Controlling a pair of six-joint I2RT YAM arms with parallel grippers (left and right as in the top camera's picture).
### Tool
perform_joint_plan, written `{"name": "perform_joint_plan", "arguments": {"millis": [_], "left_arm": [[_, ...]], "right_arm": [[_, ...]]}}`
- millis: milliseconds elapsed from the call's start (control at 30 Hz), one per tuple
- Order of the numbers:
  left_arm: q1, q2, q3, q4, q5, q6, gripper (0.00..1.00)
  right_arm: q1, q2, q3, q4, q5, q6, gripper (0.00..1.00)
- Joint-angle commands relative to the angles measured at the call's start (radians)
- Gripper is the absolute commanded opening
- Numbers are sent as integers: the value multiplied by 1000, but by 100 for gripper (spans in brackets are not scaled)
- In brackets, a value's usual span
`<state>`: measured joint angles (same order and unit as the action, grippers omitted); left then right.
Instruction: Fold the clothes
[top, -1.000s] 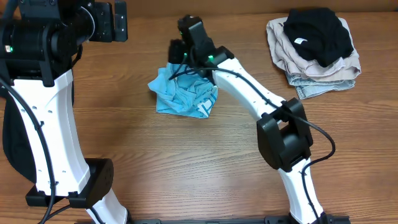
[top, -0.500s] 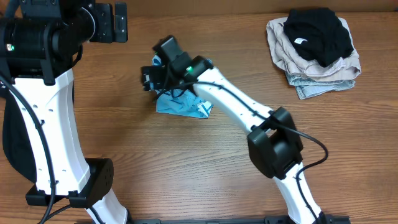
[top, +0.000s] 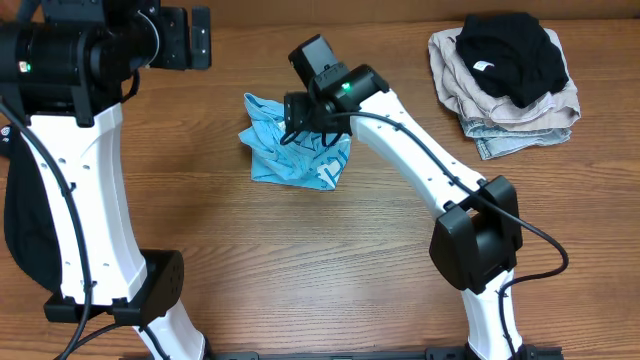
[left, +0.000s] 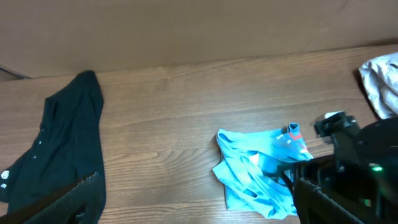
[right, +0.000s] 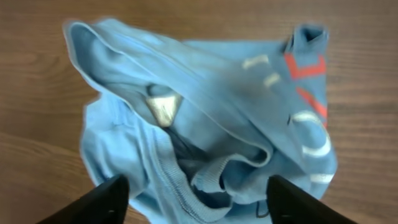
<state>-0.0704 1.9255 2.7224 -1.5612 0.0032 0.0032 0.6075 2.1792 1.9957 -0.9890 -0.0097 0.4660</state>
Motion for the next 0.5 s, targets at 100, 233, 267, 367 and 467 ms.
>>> {"name": "perform_joint_plan", "arguments": {"millis": [100, 233, 267, 367, 467], "left_arm": [[5, 28, -5, -14, 17, 19, 100], [5, 31, -5, -15, 24, 18, 100], [5, 31, -5, -15, 23, 19, 100], [5, 31, -5, -15, 23, 19, 100], [5, 31, -5, -15, 23, 19, 100]], "right_arm": [[15, -24, -76, 46, 16, -2, 69], [15, -24, -123, 93, 14, -2, 66], [15, -24, -130, 102, 12, -2, 66], [15, -23, -140, 122, 12, -3, 64], [17, -23, -145, 146, 13, -3, 61]]}}
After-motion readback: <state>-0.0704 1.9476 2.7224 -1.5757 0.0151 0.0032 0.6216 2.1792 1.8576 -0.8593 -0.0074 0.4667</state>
